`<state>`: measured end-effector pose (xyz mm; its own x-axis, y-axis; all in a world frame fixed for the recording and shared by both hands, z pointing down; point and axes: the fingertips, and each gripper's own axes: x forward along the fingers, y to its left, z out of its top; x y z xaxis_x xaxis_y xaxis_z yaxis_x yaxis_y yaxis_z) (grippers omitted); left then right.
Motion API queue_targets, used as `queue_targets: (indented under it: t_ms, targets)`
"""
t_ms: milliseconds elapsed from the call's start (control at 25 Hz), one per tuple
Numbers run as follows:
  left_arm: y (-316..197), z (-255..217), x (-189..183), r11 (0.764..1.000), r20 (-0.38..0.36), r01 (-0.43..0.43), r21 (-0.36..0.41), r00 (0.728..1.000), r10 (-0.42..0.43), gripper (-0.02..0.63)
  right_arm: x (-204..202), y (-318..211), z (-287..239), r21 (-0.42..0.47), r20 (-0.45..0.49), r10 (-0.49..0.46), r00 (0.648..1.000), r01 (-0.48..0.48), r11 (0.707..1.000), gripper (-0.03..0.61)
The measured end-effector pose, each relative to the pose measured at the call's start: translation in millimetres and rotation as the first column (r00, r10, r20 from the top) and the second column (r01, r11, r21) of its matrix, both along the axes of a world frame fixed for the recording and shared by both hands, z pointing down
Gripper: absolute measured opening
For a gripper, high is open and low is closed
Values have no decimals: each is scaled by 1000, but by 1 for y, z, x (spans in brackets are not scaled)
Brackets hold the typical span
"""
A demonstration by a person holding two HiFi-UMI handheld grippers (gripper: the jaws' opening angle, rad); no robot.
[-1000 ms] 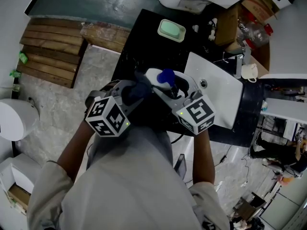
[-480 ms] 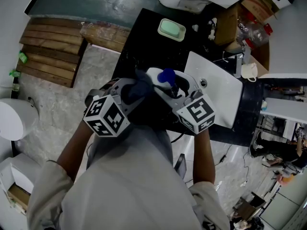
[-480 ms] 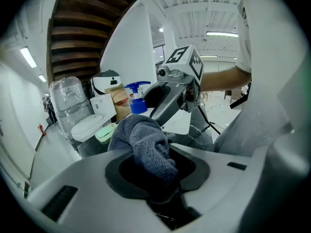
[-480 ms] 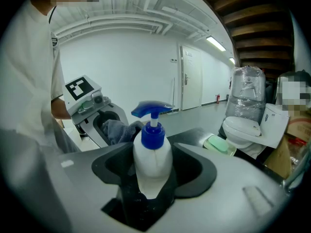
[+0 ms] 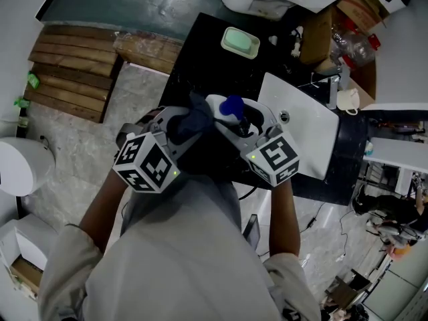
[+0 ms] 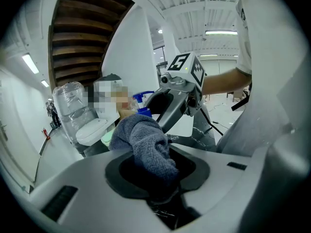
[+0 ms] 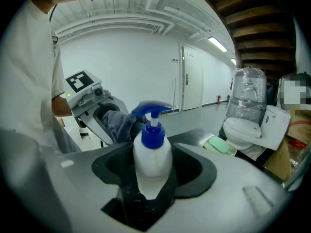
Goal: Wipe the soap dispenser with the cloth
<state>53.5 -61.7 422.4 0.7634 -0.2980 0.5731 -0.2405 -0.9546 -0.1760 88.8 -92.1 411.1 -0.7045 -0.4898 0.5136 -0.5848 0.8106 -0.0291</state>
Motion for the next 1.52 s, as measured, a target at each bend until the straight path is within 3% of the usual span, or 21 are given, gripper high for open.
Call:
queue_targets:
  t_ms: [720,1040,1320,1520]
  targets:
    - [-20,-23,-9,995,-47,59,80,997,-55,109,-4,1,-1,6,0,11,1000,-11,1000,244]
    - [-27,-36,-14,988,-110,116,98,988,-105,109,-3,3,2,30,-29,4,1000,-3,1000,244]
    - [-31,-52,-14,985,-240,168,29,958,-156,109,-7,8,2,24,-29,2,1000,-2,1000,245]
    - [-27,-40,-8,984,-298,150,-93,939,-172,109,-9,9,3,20,-32,3,999,-2,1000,245]
